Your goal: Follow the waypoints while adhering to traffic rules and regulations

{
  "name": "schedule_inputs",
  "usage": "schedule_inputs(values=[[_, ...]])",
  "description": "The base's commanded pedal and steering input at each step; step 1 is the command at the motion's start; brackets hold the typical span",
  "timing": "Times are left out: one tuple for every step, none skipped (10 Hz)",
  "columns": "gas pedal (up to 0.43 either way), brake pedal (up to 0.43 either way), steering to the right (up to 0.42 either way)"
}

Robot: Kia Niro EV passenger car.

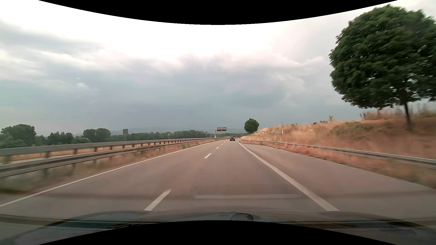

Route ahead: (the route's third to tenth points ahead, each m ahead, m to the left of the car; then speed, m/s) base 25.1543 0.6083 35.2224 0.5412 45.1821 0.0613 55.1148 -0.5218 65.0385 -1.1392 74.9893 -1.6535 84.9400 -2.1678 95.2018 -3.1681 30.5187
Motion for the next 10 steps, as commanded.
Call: schedule_inputs(values=[[0.280,0.000,0.007],[0.280,0.000,0.007],[0.280,0.000,0.007],[0.280,0.000,0.008],[0.280,0.000,0.008],[0.280,0.000,0.008],[0.280,0.000,0.007],[0.280,0.000,0.007],[0.280,0.000,0.007],[0.280,0.000,0.007]])
